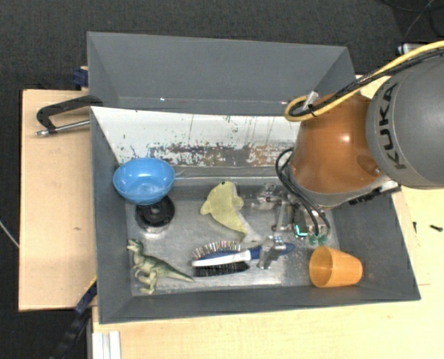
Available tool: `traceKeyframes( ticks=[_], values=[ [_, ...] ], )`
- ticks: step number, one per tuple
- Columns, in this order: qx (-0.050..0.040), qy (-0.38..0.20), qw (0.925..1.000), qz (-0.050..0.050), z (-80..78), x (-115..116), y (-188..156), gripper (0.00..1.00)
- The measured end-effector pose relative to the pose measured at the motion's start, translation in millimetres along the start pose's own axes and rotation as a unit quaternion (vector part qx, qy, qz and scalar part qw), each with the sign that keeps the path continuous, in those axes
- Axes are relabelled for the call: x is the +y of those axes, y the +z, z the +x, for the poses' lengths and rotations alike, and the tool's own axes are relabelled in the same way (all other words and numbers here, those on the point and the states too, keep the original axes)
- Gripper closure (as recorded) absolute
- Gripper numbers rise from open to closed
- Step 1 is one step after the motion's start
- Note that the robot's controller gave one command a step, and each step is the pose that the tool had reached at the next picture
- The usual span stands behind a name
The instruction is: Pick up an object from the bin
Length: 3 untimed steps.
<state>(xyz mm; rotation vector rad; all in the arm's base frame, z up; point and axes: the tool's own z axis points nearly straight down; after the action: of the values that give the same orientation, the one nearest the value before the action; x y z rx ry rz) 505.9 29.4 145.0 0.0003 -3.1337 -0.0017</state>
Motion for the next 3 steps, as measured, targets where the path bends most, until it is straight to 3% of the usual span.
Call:
traceKeyframes(
  ticks=[1, 2, 3],
  values=[
    [-0.0053, 0.055, 0.9985, -0.001, 8.4, -3, 71, 0.0],
    [-0.0076, 0.055, 0.9985, -0.001, 7.0, -3, 68, 1.0],
    [-0.0104, 0.061, 0.9981, 0.0, -5.8, -17, -11, 1.0]
  ],
)
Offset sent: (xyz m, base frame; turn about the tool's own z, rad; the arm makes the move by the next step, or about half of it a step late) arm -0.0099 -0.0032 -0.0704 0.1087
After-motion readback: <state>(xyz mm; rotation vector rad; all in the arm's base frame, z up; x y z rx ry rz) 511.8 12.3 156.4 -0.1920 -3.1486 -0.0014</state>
